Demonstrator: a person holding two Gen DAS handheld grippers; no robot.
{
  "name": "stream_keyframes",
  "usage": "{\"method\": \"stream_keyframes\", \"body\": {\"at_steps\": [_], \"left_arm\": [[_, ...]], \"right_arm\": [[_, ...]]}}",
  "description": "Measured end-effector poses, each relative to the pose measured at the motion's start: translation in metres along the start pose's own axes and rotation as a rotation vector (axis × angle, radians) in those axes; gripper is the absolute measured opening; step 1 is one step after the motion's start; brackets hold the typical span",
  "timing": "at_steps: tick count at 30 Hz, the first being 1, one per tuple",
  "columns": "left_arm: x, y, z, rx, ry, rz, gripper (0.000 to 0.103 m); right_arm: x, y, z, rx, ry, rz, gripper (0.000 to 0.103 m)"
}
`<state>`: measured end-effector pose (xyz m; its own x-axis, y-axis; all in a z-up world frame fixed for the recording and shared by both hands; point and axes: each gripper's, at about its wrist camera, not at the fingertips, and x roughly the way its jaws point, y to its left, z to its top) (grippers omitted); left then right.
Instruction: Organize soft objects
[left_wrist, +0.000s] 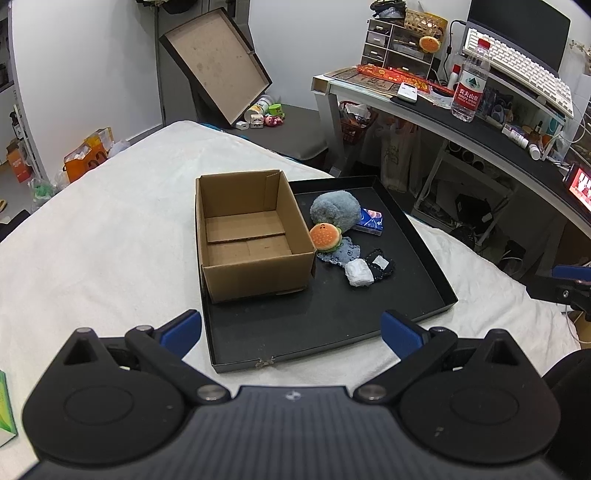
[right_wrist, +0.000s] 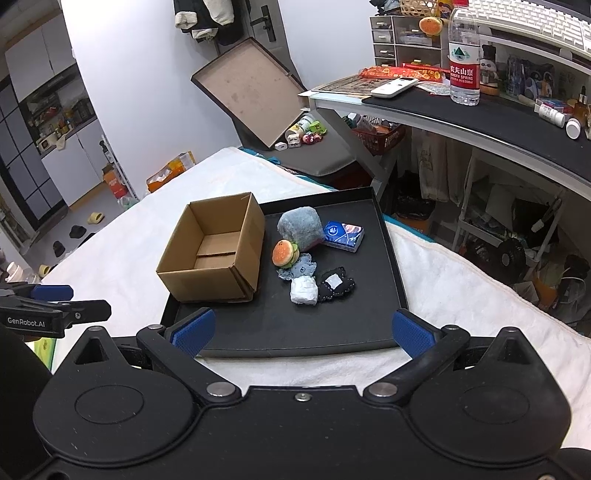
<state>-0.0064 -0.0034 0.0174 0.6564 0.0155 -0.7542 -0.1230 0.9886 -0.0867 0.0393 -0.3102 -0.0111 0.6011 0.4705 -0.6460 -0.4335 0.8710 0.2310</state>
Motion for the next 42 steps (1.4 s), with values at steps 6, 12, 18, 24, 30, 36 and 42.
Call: {"method": "stream_keyframes", "body": {"at_steps": [6,12,18,24,30,36,42], "left_arm": [[0.000,-0.001,0.000,0.002,0.002,0.002,0.102],[-0.002,-0.003,-0.002,0.007,-0.002,0.005,0.102],[-0.004,-0.002,-0.003,0.000,-0.002,0.014,0.102],[0.000,0.004,-0.003,-0.014,-0.010,0.014,0.102],[0.011,0.020,-0.003,-0.036,-0.003,0.027,0.102],[0.025,0.030,-0.002,0.010,0.022,-0.001,0.102],[0.036,0.043,-0.002,0.051,0.044,-0.056,0.102]], "right_arm": [[-0.003,-0.001,-0.001,0.011,-0.001,0.004,0.103],[0.000,-0.002,-0.002,0.014,0.003,0.002,0.103],[0.001,-0.001,-0.004,0.009,0.001,0.010,0.103],[0.008,-0.001,-0.003,0.001,0.006,0.007,0.103],[0.020,-0.002,-0.002,-0.001,0.001,0.015,0.103],[0.040,-0.003,0.002,0.002,0.015,-0.019,0.103],[0.059,-0.005,0.003,0.016,0.019,-0.045,0.103]]}}
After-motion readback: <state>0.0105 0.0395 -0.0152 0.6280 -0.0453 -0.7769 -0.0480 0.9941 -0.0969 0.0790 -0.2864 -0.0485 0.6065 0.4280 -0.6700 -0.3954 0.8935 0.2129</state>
